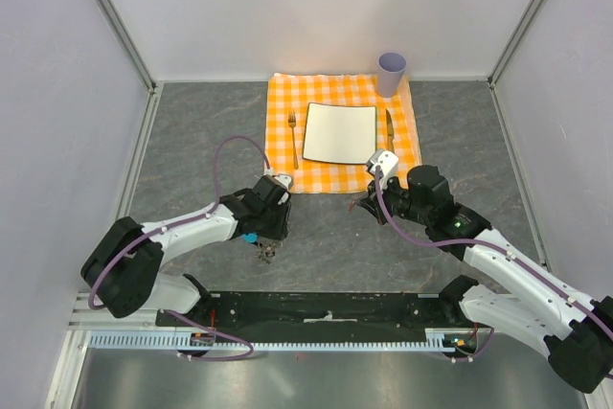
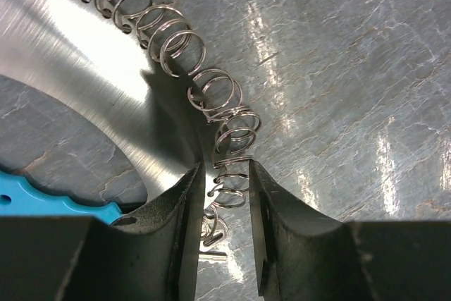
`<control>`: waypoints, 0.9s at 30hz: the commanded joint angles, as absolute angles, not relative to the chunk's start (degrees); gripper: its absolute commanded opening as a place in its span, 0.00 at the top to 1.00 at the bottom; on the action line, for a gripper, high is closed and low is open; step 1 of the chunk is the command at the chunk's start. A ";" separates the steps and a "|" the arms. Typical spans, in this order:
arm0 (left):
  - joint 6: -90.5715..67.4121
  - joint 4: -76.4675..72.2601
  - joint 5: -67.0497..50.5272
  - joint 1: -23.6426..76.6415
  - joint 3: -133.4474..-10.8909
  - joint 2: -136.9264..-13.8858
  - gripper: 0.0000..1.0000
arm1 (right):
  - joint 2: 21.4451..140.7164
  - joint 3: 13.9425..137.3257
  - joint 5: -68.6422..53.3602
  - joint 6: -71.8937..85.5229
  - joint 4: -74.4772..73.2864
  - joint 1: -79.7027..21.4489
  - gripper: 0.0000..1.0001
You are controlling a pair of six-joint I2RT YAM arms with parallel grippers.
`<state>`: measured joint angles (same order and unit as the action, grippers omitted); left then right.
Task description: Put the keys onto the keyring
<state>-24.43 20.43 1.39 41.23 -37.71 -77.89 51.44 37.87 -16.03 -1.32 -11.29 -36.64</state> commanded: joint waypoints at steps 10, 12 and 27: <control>-21.97 18.37 1.40 45.61 -43.85 -85.42 0.67 | 51.50 38.14 -15.82 -1.84 -10.20 -37.09 1.00; -21.97 18.19 2.46 46.14 -44.99 -86.83 0.69 | 51.33 38.06 -15.65 -1.76 -10.28 -37.09 1.00; -22.93 17.31 0.18 46.93 -41.05 -82.71 0.96 | 51.24 37.88 -15.03 -1.76 -10.37 -37.18 1.00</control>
<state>-23.46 17.30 1.23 46.41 -43.86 -85.58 51.48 37.87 -15.57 -1.32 -11.31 -36.91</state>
